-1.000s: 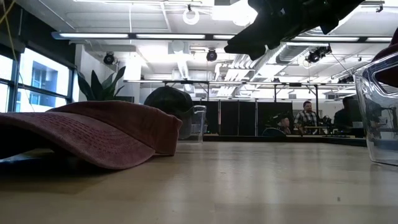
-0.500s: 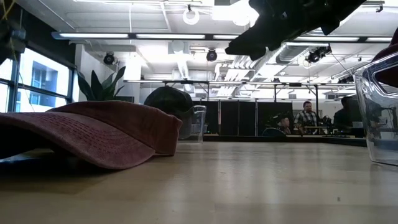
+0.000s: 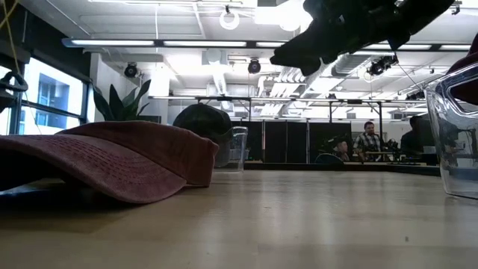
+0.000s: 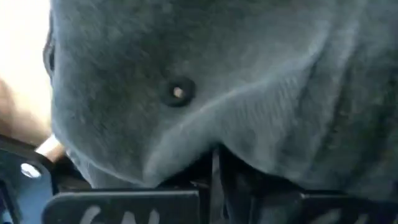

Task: Pick & Place hat
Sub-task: Put the black cap into the top transparent bin

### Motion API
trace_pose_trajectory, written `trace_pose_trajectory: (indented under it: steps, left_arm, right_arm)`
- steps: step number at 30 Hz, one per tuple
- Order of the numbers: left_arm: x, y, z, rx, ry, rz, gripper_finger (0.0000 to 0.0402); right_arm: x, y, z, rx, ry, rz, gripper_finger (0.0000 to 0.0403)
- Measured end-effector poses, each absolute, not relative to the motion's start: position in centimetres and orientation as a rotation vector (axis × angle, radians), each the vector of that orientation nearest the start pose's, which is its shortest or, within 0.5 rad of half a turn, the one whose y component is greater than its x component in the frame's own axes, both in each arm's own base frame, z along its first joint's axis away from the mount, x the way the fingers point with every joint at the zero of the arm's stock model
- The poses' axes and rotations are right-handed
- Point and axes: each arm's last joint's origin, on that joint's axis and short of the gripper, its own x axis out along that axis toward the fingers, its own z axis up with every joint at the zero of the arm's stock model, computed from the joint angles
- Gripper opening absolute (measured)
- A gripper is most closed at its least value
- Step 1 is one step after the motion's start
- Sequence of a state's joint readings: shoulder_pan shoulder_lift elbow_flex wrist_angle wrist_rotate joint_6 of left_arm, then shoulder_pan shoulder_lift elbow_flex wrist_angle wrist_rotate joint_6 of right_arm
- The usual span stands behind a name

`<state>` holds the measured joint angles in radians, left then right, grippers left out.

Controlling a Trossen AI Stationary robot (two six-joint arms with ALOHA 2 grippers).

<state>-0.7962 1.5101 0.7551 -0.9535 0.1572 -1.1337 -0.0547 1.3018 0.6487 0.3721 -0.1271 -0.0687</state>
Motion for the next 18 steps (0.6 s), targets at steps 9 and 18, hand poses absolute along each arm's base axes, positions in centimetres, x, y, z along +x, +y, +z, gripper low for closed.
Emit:
trace_pose_trajectory:
  steps: [9, 18]
  left_arm:
    - [15.7, -14.6, 23.8, -0.347, 1.586, 0.228, 0.0002]
    - [15.6, -12.0, 33.9, -0.434, 1.280, 0.234, 0.0001]
  right_arm:
    - [27.4, -1.6, 23.4, -0.045, 0.234, 0.065, 0.0142]
    - [27.4, -1.8, 23.4, -0.035, 0.232, 0.053, 0.0142]
